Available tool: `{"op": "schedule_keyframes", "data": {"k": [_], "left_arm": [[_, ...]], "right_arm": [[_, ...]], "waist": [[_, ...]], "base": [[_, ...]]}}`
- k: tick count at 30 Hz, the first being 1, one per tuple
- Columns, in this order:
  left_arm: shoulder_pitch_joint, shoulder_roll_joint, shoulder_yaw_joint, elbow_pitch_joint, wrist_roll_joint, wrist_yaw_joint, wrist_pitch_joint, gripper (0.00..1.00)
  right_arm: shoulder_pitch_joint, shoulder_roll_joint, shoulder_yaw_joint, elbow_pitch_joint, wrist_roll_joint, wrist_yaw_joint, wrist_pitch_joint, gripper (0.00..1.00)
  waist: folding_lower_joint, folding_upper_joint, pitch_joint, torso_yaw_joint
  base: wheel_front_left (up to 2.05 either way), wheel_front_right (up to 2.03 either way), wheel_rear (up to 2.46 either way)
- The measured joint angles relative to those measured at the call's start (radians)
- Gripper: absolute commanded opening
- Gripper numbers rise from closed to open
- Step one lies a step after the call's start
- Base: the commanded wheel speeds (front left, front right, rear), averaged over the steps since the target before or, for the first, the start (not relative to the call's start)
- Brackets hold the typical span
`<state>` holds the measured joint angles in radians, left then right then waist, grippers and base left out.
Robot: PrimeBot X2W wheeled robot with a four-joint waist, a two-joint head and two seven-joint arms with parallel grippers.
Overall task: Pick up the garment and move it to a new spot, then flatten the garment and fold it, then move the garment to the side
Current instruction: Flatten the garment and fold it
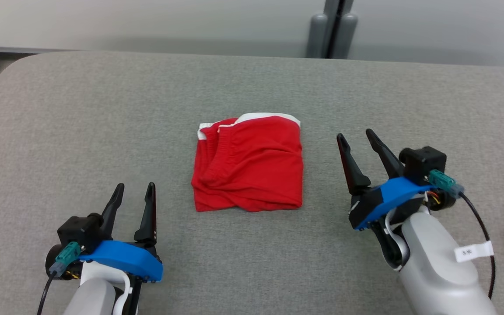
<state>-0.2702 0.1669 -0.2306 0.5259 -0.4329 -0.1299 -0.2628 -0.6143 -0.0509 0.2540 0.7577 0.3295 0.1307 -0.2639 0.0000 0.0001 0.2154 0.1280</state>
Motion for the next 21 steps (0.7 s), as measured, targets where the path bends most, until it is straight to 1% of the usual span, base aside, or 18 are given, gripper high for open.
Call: {"op": "schedule_keyframes", "data": {"k": [2, 4, 8, 15, 18, 21], "left_arm": [[0.005, -0.004, 0.021, -0.012, 0.024, 0.000, 0.000, 1.00], [0.014, -0.005, 0.039, -0.017, 0.041, 0.000, 0.000, 1.00], [0.038, -0.005, 0.068, -0.021, 0.074, 0.000, 0.000, 1.00], [0.108, -0.028, 0.128, -0.028, 0.118, 0.000, 0.000, 1.00], [0.138, -0.046, 0.142, -0.023, 0.136, 0.000, 0.000, 1.00], [0.163, -0.053, 0.157, -0.017, 0.150, 0.000, 0.000, 1.00]], "right_arm": [[0.050, 0.001, -0.064, -0.042, -0.047, 0.000, 0.000, 1.00], [0.098, 0.000, -0.106, -0.078, -0.082, 0.000, 0.000, 1.00], [0.186, 0.000, -0.151, -0.130, -0.109, 0.000, 0.000, 1.00], [0.298, 0.001, -0.162, -0.164, -0.104, 0.000, 0.000, 1.00], [0.335, 0.002, -0.151, -0.163, -0.089, 0.000, 0.000, 1.00], [0.366, 0.001, -0.135, -0.157, -0.077, 0.000, 0.000, 1.00]], "waist": [[0.0000, 0.0000, -0.006, -0.029], [0.0000, 0.0000, -0.015, -0.054], [0.0000, 0.0000, -0.034, -0.095], [0.0000, 0.0000, -0.081, -0.141], [-0.0002, -0.0001, -0.108, -0.152], [-0.0001, -0.0001, -0.135, -0.161]], "base": [[0.00, 0.00, 0.00], [0.00, 0.00, 0.00], [0.00, 0.00, 0.00], [0.00, 0.00, 0.00], [0.00, 0.00, 0.00], [0.00, 0.00, 0.00]]}}
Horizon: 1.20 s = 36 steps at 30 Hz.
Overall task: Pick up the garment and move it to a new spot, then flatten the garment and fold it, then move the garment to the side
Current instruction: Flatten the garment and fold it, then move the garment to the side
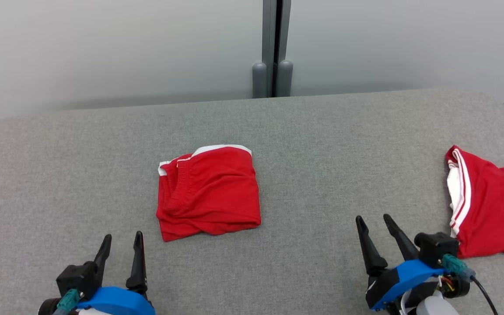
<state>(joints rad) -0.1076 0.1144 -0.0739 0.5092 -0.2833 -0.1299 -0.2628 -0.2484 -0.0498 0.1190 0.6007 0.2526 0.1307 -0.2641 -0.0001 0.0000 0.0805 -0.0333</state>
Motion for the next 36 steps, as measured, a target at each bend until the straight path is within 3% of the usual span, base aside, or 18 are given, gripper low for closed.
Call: {"op": "schedule_keyframes", "data": {"k": [8, 19, 27, 36], "left_arm": [[0.033, -0.028, 0.020, 0.013, 0.038, 0.000, 0.000, 1.00], [0.024, -0.038, -0.003, 0.011, 0.037, 0.000, 0.000, 1.00], [-0.022, -0.011, -0.074, 0.003, -0.012, 0.000, 0.000, 1.00], [-0.068, 0.026, -0.146, 0.016, -0.073, 0.000, 0.000, 1.00]], "right_arm": [[0.032, 0.001, 0.006, 0.012, 0.031, 0.000, 0.000, 1.00], [0.022, 0.001, 0.021, 0.008, 0.033, 0.000, 0.000, 1.00], [-0.103, 0.001, 0.058, 0.042, 0.033, 0.000, 0.000, 1.00], [-0.317, 0.002, 0.039, 0.185, 0.021, 0.000, 0.000, 1.00]], "waist": [[0.0000, 0.0000, -0.052, -0.015], [0.0000, 0.0000, -0.024, 0.020], [0.0002, 0.0002, 0.039, 0.122], [0.0003, 0.0003, 0.113, 0.280]], "base": [[0.00, 0.00, 0.00], [0.00, 0.00, 0.00], [0.00, 0.00, 0.00], [0.00, 0.00, 0.00]]}}
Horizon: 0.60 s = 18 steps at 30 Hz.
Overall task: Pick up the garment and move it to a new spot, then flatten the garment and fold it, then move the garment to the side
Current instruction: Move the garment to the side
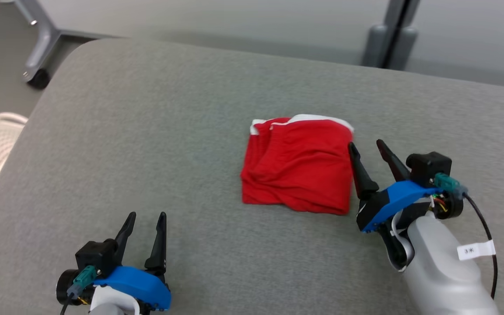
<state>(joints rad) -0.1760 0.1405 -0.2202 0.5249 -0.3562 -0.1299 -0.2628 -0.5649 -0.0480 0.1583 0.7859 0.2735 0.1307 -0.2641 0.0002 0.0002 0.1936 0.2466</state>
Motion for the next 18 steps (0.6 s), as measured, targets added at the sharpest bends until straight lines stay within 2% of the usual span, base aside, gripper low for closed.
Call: {"op": "schedule_keyframes", "data": {"k": [5, 9, 10, 11, 18], "left_arm": [[-0.016, 0.013, -0.021, 0.012, -0.027, 0.000, 0.000, 1.00], [-0.017, 0.022, -0.019, 0.018, -0.041, 0.000, 0.000, 1.00], [-0.017, 0.022, -0.018, 0.018, -0.041, 0.000, 0.000, 1.00], [-0.017, 0.022, -0.018, 0.018, -0.042, 0.000, 0.000, 1.00], [-0.017, 0.026, -0.017, 0.008, -0.044, 0.000, 0.000, 1.00]], "right_arm": [[-0.071, 0.000, -0.049, 0.164, -0.012, 0.000, 0.000, 1.00], [-0.098, 0.000, -0.069, 0.273, -0.007, 0.000, -0.001, 0.99], [-0.105, 0.000, -0.064, 0.285, -0.005, 0.000, -0.002, 0.52], [-0.113, -0.002, -0.057, 0.291, 0.012, 0.000, -0.002, 0.00], [-0.106, 0.004, -0.004, 0.244, 0.077, 0.000, -0.001, 0.00]], "waist": [[0.0000, 0.0000, 0.040, 0.078], [0.0000, 0.0000, 0.069, 0.114], [0.0000, 0.0000, 0.074, 0.118], [-0.0001, 0.0000, 0.077, 0.118], [-0.0002, 0.0000, 0.076, 0.063]], "base": [[0.00, 0.00, 0.00], [0.00, 0.00, 0.00], [0.00, 0.00, 0.00], [0.00, 0.00, 0.00], [0.00, 0.00, 0.00]]}}
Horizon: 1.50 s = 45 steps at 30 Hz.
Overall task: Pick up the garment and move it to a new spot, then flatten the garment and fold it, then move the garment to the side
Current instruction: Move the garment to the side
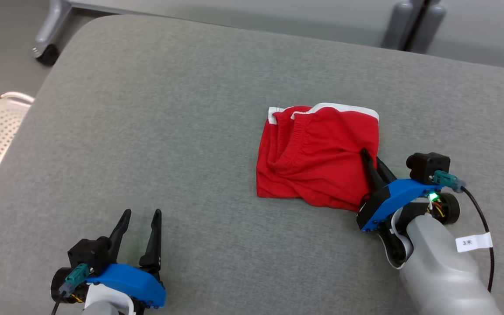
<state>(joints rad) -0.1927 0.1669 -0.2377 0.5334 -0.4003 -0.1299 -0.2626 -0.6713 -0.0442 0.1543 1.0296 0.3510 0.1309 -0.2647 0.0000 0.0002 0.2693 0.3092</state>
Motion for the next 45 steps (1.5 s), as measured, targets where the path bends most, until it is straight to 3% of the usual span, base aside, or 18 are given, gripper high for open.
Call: {"op": "schedule_keyframes", "data": {"k": [7, 17, 27, 32, 36, 41, 45], "left_arm": [[0.008, 0.013, 0.001, -0.035, 0.018, 0.000, 0.000, 1.00], [0.019, -0.005, -0.021, -0.109, 0.059, 0.000, 0.000, 1.00], [0.044, -0.005, -0.060, -0.133, 0.067, 0.000, 0.000, 1.00], [0.047, 0.007, -0.067, -0.134, 0.067, 0.000, 0.000, 1.00], [0.052, 0.019, -0.075, -0.122, 0.064, 0.000, 0.000, 1.00], [0.067, 0.042, -0.066, -0.103, 0.054, 0.000, 0.000, 1.00], [0.070, 0.055, -0.055, -0.094, 0.048, 0.000, 0.000, 1.00]], "right_arm": [[0.061, -0.003, 0.045, -0.122, 0.038, 0.000, 0.001, 0.00], [0.153, -0.004, 0.142, -0.245, 0.072, 0.000, 0.001, 0.00], [0.223, -0.005, 0.177, -0.305, 0.073, 0.000, 0.001, 0.00], [0.235, -0.005, 0.159, -0.309, 0.043, 0.000, 0.001, 0.00], [0.199, -0.004, 0.088, -0.273, -0.073, 0.000, 0.001, 0.00], [0.109, -0.004, -0.115, -0.222, -0.326, 0.000, 0.011, 0.00], [0.076, -0.034, -0.286, -0.257, -0.505, 0.000, 0.077, 0.00]], "waist": [[0.0000, 0.0000, -0.011, -0.123], [0.0000, -0.0002, -0.017, -0.445], [-0.0001, -0.0002, -0.041, -0.667], [-0.0001, -0.0002, -0.052, -0.707], [0.0000, -0.0002, -0.048, -0.688], [0.0000, -0.0002, -0.042, -0.646], [0.0000, -0.0003, -0.031, -0.611]], "base": [[0.00, 0.00, 0.00], [0.00, 0.00, 0.00], [0.00, 0.00, 0.00], [0.00, 0.00, 0.00], [0.00, 0.00, 0.00], [0.00, 0.00, 0.00], [0.00, 0.00, 0.00]]}}
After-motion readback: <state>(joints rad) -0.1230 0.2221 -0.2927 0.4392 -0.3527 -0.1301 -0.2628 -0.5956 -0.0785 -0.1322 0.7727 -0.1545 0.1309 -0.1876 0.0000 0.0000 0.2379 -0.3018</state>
